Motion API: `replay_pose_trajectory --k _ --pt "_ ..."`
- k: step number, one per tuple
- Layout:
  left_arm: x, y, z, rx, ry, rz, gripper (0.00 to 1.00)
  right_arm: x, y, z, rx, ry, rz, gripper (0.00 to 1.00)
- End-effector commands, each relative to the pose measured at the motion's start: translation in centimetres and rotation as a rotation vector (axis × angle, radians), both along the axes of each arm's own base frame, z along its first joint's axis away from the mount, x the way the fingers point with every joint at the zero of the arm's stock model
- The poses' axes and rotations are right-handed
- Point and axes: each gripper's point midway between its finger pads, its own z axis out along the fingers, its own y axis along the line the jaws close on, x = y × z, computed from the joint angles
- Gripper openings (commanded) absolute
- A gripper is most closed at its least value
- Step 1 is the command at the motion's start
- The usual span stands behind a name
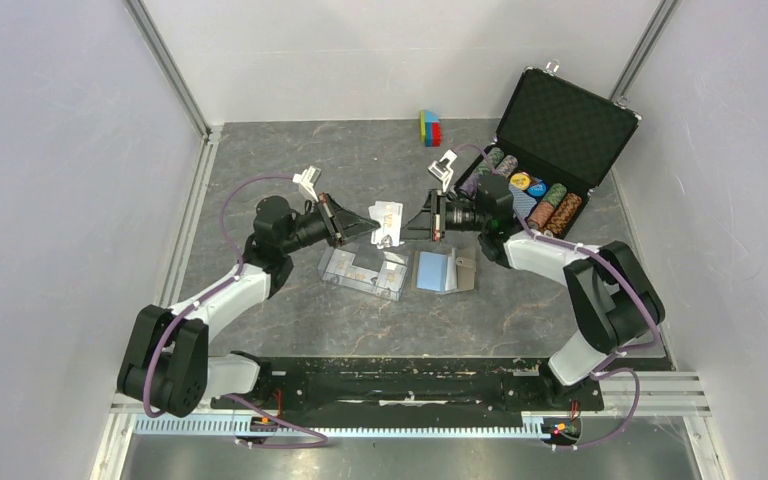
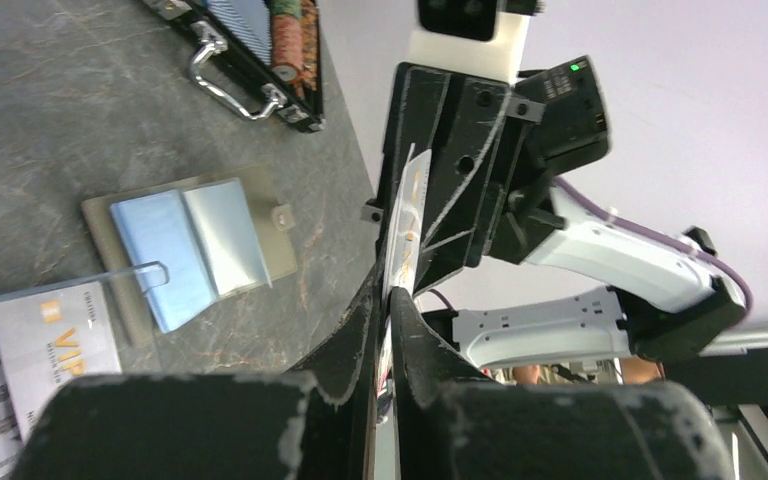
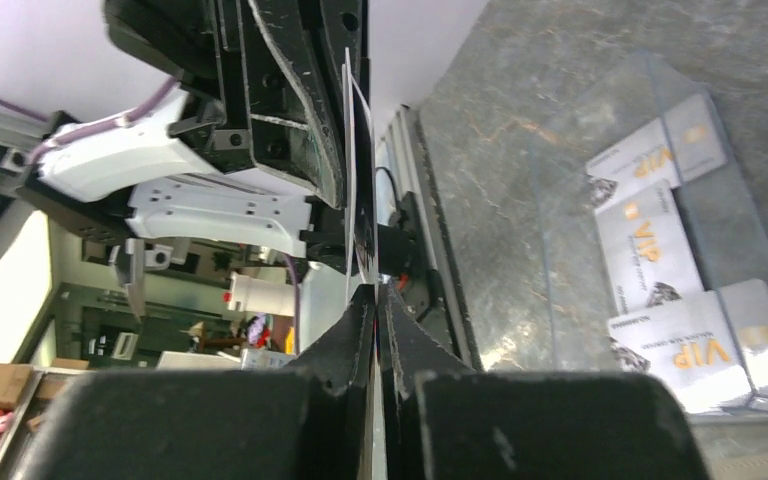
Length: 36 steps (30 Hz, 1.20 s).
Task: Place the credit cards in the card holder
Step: Pick up the credit card from the storage box.
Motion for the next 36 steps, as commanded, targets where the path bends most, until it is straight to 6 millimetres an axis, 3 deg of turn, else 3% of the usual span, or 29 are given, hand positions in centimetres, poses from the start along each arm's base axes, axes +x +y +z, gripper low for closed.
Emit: replay_pose_trajectory --k 1,9,18,27,36 --pt "-0.9 -0.4 0.3 0.051 -0.04 -0.051 0.11 2.5 -0.1 -0.5 -0.182 -0.133 -0.073 0.0" --pt "-1.0 -0.2 -0.4 0.074 -0.025 -0.042 0.11 4.1 -1.2 -1.2 -0.248 -0.125 -0.13 0.0" --pt "-1.0 0.1 -1.1 0.081 -0.016 -0.025 0.11 4.8 -2.1 -0.7 -0.242 -0.135 -0.158 0.0" --pt "-1.0 0.6 -2.4 0.106 0.012 0.016 0.17 5.5 -3.3 -0.2 -0.242 -0.143 -0.195 0.0" --pt "-1.1 1.5 -4.3 0.209 0.033 0.047 0.03 5.3 -3.9 -0.9 -0.269 -0.143 -0.207 0.0"
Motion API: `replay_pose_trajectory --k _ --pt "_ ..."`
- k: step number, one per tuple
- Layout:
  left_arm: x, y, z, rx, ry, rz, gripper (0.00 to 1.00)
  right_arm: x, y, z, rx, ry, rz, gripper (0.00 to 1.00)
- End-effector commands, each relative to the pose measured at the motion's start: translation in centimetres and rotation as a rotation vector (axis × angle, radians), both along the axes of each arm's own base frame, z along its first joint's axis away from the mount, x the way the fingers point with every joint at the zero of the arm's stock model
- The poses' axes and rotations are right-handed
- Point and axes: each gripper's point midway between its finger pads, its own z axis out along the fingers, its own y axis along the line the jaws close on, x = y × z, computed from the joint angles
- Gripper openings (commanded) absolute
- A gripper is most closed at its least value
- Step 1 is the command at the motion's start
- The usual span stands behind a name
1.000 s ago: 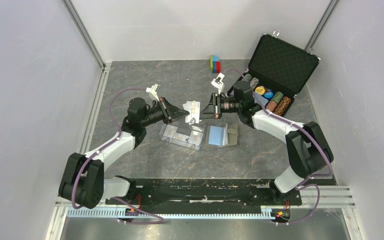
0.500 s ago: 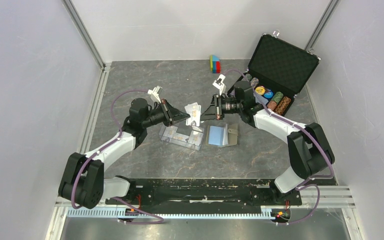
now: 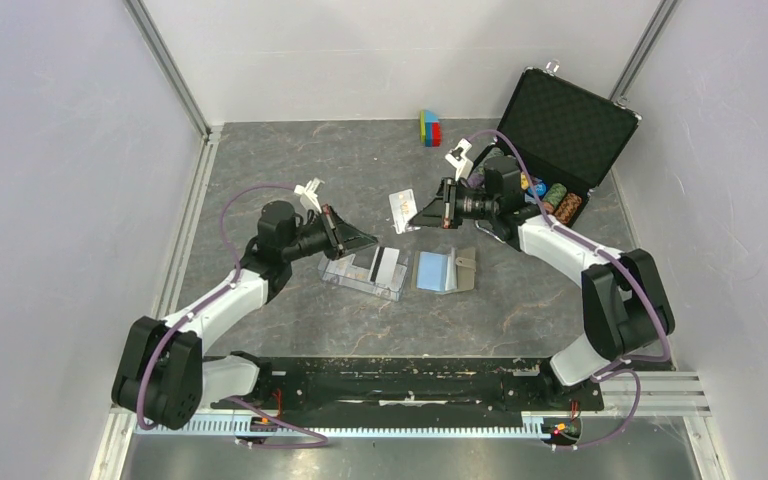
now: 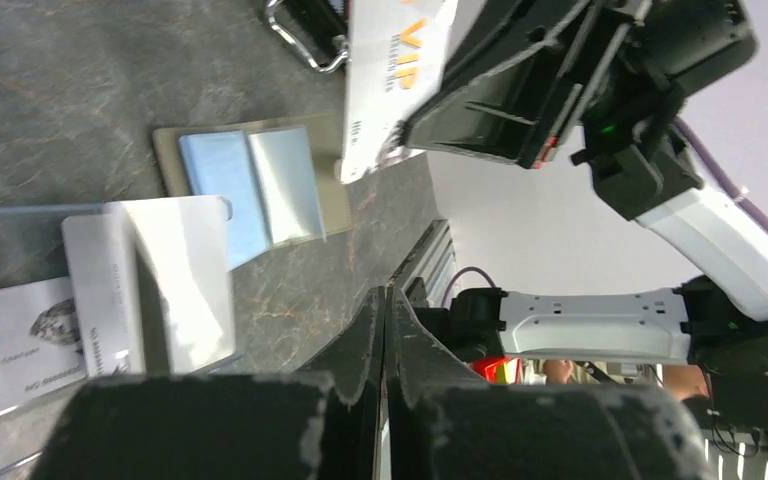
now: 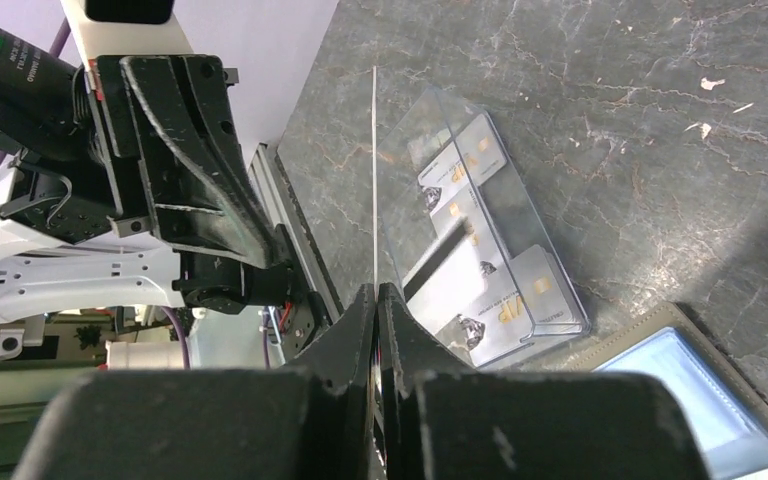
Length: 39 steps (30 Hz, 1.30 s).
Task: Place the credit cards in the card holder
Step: Pick up the credit card from the storage box, then insert the credit card into the card holder.
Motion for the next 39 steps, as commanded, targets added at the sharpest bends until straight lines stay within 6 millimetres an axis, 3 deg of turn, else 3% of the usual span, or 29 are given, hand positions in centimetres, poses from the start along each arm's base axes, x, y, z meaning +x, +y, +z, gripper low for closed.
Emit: replay_pose_trajectory --k 1,4,8,14,18,30,35,39 --pt "-0.1 1.0 -1.4 0.111 -0.032 0.02 0.02 0.1 -0.3 1.5 -0.009 -0.08 -0.007 0.0" --pt "-0.3 1.8 -2.4 0.191 -0.032 0.037 0.04 -0.1 -0.6 0.9 -0.033 -0.077 -0.006 0.0" --pt "-0.4 2.0 -2.3 0.216 -0.044 0.032 0.26 -0.5 -0.8 0.6 -0.043 -0.075 0.0 0.0" --pt "0.5 0.5 0.7 0.094 -0.119 -0.005 0.63 -1.5 -0.8 0.9 -0.028 -0.066 0.025 0.0" --pt "1.3 -0.8 2.7 -0.038 -0.163 -0.034 0.7 -2.4 -0.6 1.7 0.007 -0.053 0.056 0.0" --pt "3.6 -4.1 4.2 -0.209 -0.182 -0.143 0.62 -4.7 -0.1 4.0 0.159 0.006 0.103 0.0" --pt "3.5 -5.5 4.3 -0.214 -0.178 -0.197 0.41 -4.6 -0.1 3.8 0.16 0.011 0.092 0.0" --pt "3.4 -5.8 3.5 -0.203 -0.156 -0.207 0.15 -4.4 -0.1 3.9 0.166 0.01 0.087 0.0"
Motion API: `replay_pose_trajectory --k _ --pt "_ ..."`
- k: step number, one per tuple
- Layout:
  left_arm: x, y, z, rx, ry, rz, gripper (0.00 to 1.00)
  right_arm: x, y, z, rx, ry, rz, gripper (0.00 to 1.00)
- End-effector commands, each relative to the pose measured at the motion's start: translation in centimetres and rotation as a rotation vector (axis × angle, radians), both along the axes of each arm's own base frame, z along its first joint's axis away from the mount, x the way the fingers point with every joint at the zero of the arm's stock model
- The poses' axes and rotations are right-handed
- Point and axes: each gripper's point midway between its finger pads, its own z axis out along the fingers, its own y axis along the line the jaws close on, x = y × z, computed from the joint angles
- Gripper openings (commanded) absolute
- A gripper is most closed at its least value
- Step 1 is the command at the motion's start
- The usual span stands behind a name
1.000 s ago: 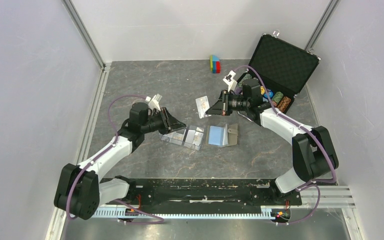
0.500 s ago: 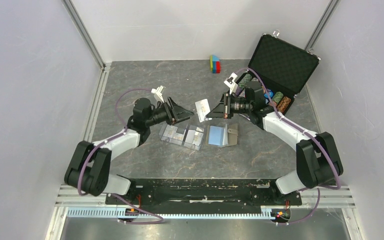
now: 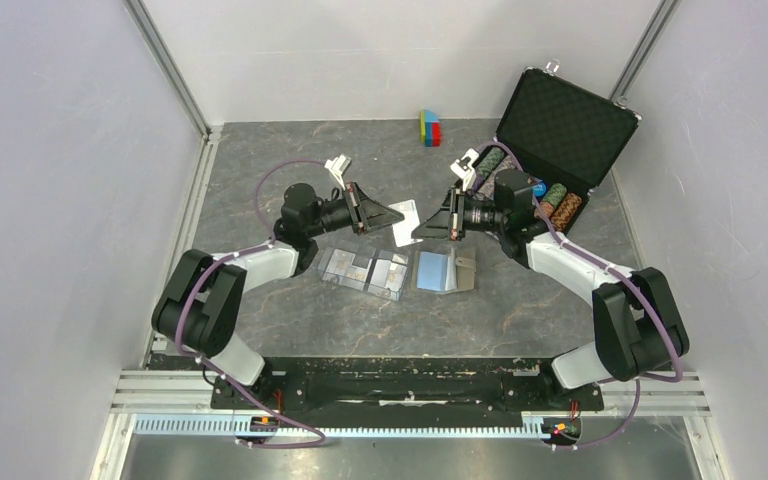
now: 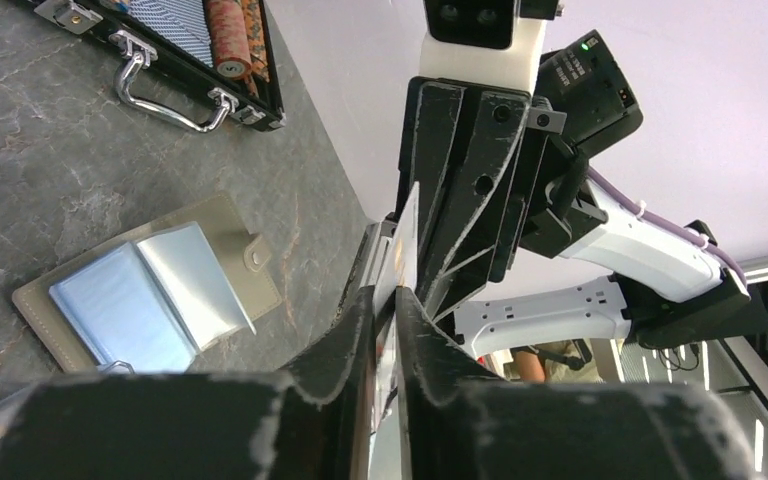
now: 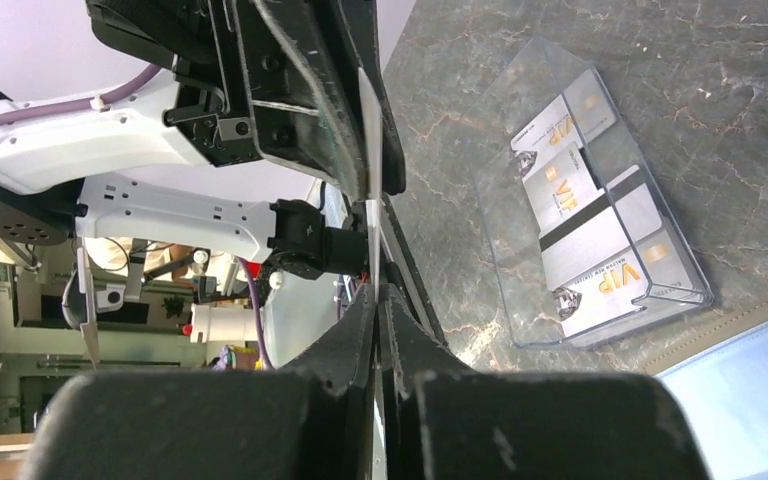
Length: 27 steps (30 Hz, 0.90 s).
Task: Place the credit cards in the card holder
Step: Insert the credit card into the card holder.
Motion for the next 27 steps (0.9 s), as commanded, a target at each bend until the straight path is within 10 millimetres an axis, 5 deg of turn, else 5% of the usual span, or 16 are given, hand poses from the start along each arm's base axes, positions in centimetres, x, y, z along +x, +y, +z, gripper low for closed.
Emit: replay_pose_trajectory --k 1,5,8,27 --pt "-0.5 -0.6 1.1 -0.022 -0.035 -0.047 0.08 -0.1 0.1 1.9 0.043 -0.064 0.015 0.02" --pt "-0.8 -0.4 0.8 0.009 -0.034 -0.053 0.02 0.2 -0.2 1.9 0.03 -0.098 0.0 0.35" --pt "-1.3 -0.4 0.9 0.017 -0.043 -0.073 0.02 0.5 -0.4 2.0 0.029 -0.109 -0.002 0.41" --pt "-2.9 -1.8 1.8 -0.021 -0.042 -0.166 0.07 -0.3 0.5 2.0 0.11 -0.07 0.074 0.0"
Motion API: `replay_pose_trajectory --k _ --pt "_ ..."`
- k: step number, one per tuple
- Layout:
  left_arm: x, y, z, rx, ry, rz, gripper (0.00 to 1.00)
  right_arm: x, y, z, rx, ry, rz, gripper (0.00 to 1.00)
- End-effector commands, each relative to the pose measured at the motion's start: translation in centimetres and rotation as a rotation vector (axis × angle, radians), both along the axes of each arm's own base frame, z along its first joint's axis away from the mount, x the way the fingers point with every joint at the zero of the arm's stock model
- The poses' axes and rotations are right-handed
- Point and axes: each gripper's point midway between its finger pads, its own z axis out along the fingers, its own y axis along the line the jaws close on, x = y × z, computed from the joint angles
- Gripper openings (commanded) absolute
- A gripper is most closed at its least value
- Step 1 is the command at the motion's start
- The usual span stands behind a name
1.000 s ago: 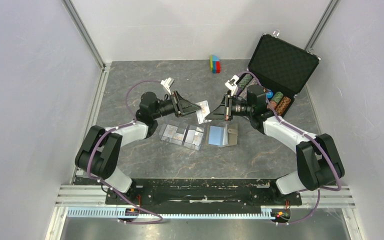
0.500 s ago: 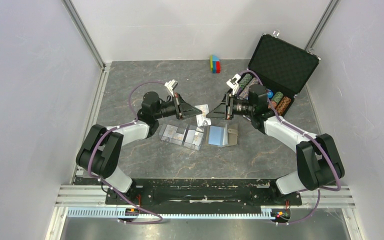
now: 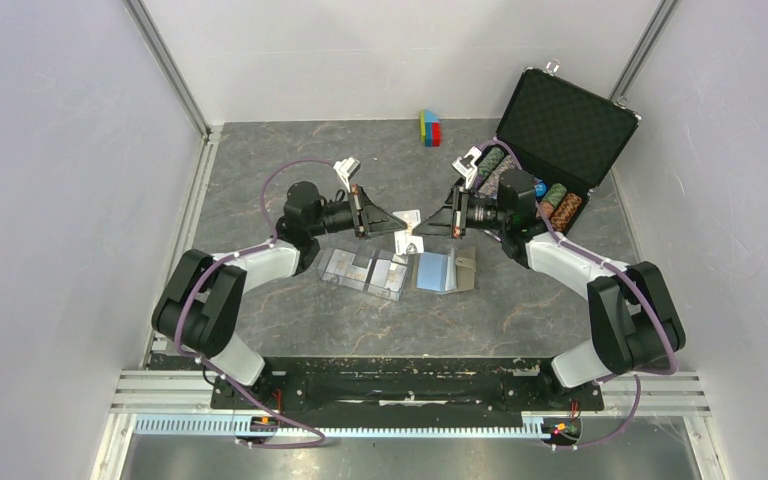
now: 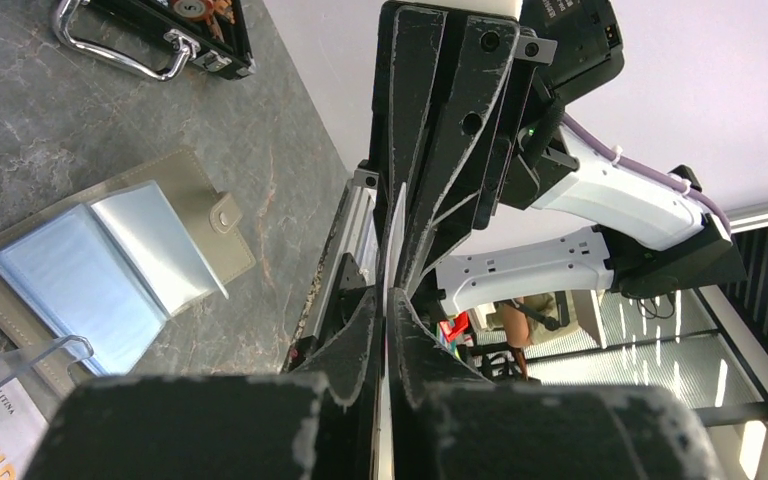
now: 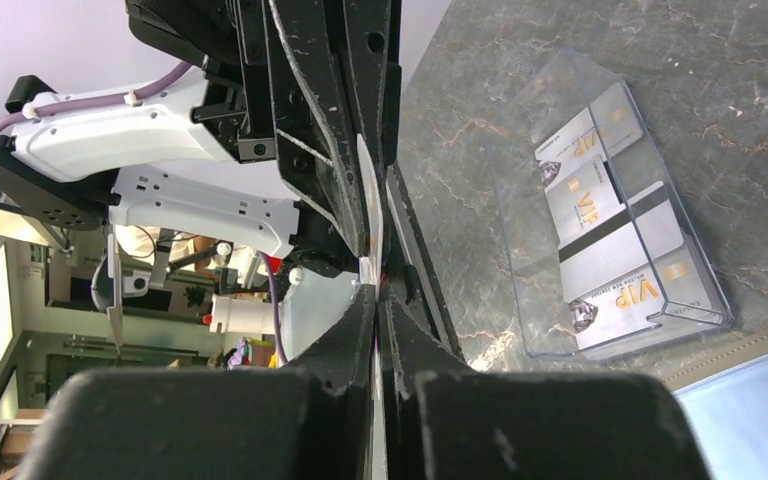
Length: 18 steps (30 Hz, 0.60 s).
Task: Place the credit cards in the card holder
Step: Insert the credit card into the card holder.
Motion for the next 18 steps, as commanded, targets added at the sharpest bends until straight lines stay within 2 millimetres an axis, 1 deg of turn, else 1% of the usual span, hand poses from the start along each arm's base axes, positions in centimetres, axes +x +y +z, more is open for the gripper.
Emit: replay_pose_trajectory --k 1,3,4,5,9,12,15,16,17,18 --pt "-0.6 -1.0 1.7 -0.035 -0.06 -0.036 0.1 -0.4 0.5 1.2 0.05 -0.061 0.038 0.0" --pt "-0.6 -0.9 1.5 -0.031 -0.059 -0.02 0.21 -0.4 0.3 0.9 0.033 -0.07 0.028 0.0" --pt "-0.4 -0.8 1.3 -0.021 -0.052 -0.005 0.27 -0.2 0.2 0.5 0.006 -0.072 0.022 0.0" --pt "-0.2 -0.7 0.8 -0.002 -0.04 0.011 0.3 0.1 0.0 -0.2 -0.032 -0.073 0.003 0.0" --pt "0.1 -0.4 -0.8 0.09 -0.02 0.041 0.33 1.4 -1.5 -3.2 -0.225 -0.072 -0.066 0.0" --pt "0.0 -0.4 -2.9 0.212 0.016 0.061 0.34 1.8 -3.1 -5.6 -0.356 -0.049 -0.121 0.0" --pt "-0.3 -0.6 -5.4 0.381 0.028 0.066 0.37 1.9 -4.3 -7.6 -0.452 -0.038 -0.159 0.0" --pt "-0.7 -0.8 -6.3 0.436 0.043 0.055 0.38 2.0 -4.6 -8.2 -0.478 -0.036 -0.173 0.0" --pt "-0.7 -1.1 -6.8 0.477 0.027 0.05 0.39 2.0 -5.0 -8.8 -0.502 -0.035 -0.181 0.0" --pt "-1.2 -1.5 -7.6 0.523 0.038 0.025 0.4 2.1 -5.4 -9.4 -0.529 -0.035 -0.19 0.0"
